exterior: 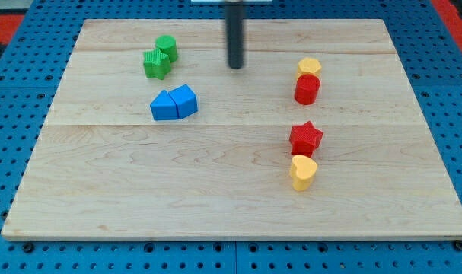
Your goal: Place yellow and red blocks together
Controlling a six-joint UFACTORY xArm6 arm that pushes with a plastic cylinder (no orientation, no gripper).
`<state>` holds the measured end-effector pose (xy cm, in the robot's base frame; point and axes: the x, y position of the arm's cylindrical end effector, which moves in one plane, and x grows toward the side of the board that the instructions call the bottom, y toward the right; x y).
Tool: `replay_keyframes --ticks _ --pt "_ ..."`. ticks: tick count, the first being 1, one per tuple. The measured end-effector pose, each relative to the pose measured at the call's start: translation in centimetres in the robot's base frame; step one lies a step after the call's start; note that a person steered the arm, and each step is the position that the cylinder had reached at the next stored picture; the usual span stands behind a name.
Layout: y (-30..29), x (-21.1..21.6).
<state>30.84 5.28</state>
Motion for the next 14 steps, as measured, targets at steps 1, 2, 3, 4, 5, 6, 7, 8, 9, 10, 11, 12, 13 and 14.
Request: replay_keyframes --ticks 1,2,3,4,5,6,7,8,9,10,11,12,13,14 --pt "7.1 -2.0" --pt "8.8 0.7" --pt "8.0 2.9" --pt "7.1 7.7" --pt "3.8 12.0" --pt "3.5 13.5" --pt "-0.6 13.5" --pt "-6.3 14.2" --pt "-5.8 15.8" --pt "-5.5 17.0" --pt "-2.8 17.0" --pt "1.6 17.0" --pt "0.5 16.7" --pt "2.9 15.1"
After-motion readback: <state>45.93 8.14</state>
